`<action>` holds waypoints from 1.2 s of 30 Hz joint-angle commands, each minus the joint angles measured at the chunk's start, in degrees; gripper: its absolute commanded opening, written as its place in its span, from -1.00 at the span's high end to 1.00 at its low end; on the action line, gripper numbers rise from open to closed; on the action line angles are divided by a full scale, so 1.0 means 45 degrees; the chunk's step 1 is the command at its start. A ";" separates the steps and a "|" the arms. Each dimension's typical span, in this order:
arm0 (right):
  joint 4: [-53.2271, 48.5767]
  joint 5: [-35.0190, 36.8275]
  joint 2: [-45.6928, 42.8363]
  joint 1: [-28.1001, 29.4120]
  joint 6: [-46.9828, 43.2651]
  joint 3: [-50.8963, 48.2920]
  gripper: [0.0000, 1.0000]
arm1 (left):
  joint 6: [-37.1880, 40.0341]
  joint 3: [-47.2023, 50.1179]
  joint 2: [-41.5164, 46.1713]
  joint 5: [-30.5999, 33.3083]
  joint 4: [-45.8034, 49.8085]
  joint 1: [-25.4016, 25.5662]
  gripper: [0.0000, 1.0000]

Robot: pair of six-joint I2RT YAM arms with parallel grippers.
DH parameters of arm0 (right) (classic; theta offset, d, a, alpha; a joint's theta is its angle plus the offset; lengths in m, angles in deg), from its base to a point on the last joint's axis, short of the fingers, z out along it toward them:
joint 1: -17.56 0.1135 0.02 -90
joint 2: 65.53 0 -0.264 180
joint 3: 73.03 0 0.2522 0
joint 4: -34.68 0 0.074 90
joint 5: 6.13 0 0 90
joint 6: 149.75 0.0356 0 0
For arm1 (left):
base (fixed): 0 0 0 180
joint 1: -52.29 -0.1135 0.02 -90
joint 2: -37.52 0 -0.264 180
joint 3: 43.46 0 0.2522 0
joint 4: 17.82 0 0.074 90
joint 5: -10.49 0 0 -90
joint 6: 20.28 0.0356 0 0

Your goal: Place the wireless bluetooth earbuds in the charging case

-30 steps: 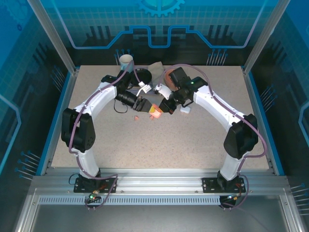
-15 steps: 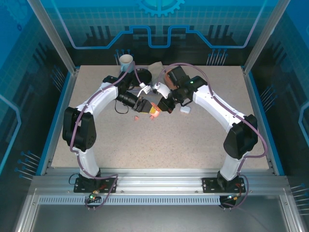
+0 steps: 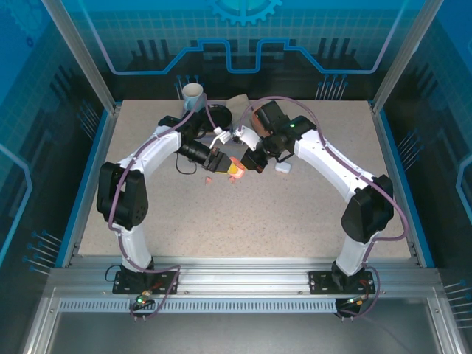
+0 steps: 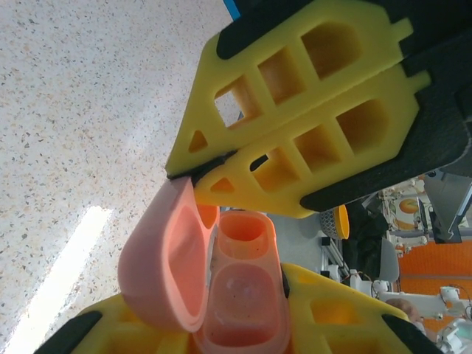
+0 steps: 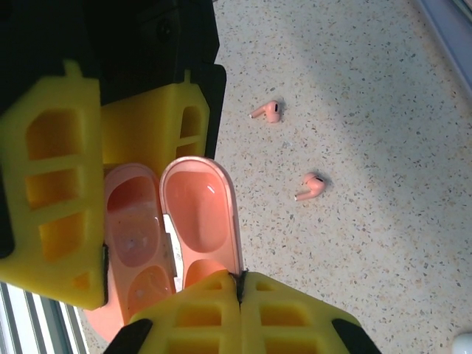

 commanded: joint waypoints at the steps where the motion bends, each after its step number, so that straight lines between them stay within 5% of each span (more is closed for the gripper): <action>1: 0.0122 0.0114 -0.0010 0.0162 0.0144 0.0691 1.00 | 0.0489 -0.0104 -0.0251 -0.0272 0.0757 0.0067 0.65; 6: 0.0107 0.0494 0.0102 0.0154 0.0221 0.0970 1.00 | 0.0646 -0.0172 -0.0309 -0.0399 0.0941 0.0071 1.00; 9: 0.0186 0.1286 0.0240 0.0142 0.0612 0.1194 1.00 | 0.0643 -0.0120 -0.0216 -0.0420 0.0841 0.0070 1.00; 14: 0.0262 0.1718 0.0064 -0.0262 0.1214 0.1576 0.34 | -0.0016 0.0339 0.0378 -0.0139 -0.0175 0.0036 1.00; 21: 0.0323 0.0007 -0.1370 -0.1147 0.2112 0.1520 -0.08 | -0.1141 0.1005 0.1382 0.0692 -0.1813 -0.0046 1.00; 36: 0.2600 0.2095 -0.2803 -0.1555 0.9276 -0.2007 -0.24 | -0.6143 0.6204 0.8310 0.7876 -1.1157 0.0026 1.00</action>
